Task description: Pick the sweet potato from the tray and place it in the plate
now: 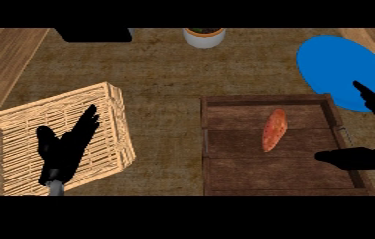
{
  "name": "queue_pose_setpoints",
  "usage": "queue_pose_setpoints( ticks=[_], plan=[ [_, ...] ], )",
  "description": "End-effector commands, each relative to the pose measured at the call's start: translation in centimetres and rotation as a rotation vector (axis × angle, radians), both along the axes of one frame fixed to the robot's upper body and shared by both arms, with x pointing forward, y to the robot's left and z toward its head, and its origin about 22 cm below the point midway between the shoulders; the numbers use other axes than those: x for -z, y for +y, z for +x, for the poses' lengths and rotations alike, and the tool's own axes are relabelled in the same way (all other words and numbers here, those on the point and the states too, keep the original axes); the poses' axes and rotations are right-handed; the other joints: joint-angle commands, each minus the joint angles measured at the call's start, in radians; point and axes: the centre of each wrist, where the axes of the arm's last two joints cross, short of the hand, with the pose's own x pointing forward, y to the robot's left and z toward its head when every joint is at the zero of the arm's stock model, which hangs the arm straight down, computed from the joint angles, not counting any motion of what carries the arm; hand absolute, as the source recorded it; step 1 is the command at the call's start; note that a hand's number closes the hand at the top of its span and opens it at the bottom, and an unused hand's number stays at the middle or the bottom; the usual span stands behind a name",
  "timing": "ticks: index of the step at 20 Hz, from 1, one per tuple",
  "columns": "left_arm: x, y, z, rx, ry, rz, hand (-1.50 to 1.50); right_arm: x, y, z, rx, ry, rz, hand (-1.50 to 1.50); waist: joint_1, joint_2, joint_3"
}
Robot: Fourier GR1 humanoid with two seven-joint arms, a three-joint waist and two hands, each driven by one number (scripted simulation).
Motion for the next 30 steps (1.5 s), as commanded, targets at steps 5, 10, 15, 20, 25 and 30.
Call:
queue_pose_setpoints(
  ticks=[5,10,15,20,25,30],
  plan=[
    [2.0,-4.3,-0.6,0.006,0.04,-0.091,0.0,1.2,3.7,1.3,0.026,0.124,-0.07,-1.5,-0.004,0.012,-0.017],
    [0.7,-3.2,-0.5,-0.009,0.05,-0.097,0.0,2.9,5.2,2.1,-0.018,0.164,0.011,-1.5,-0.005,0.01,-0.016],
    [1.5,-3.2,0.6,0.016,0.036,-0.071,0.0,2.7,7.9,3.5,-0.019,0.172,-0.003,-1.5,-0.006,0.012,-0.016],
    [2.0,-3.2,-1.0,-0.008,0.037,-0.078,0.0,3.5,6.9,4.6,0.03,0.215,-0.056,-1.5,-0.001,0.011,-0.016],
    [1.0,-3.2,-0.7,0.008,0.043,-0.082,0.0,5.2,8.9,4.7,0.057,0.254,-0.119,-1.5,-0.005,0.01,-0.016],
    [1.5,-5.5,-1.0,-0.01,0.039,-0.085,0.0,8.8,9.5,5.3,0.045,0.265,-0.112,-1.5,-0.001,0.012,-0.016]
  ],
)
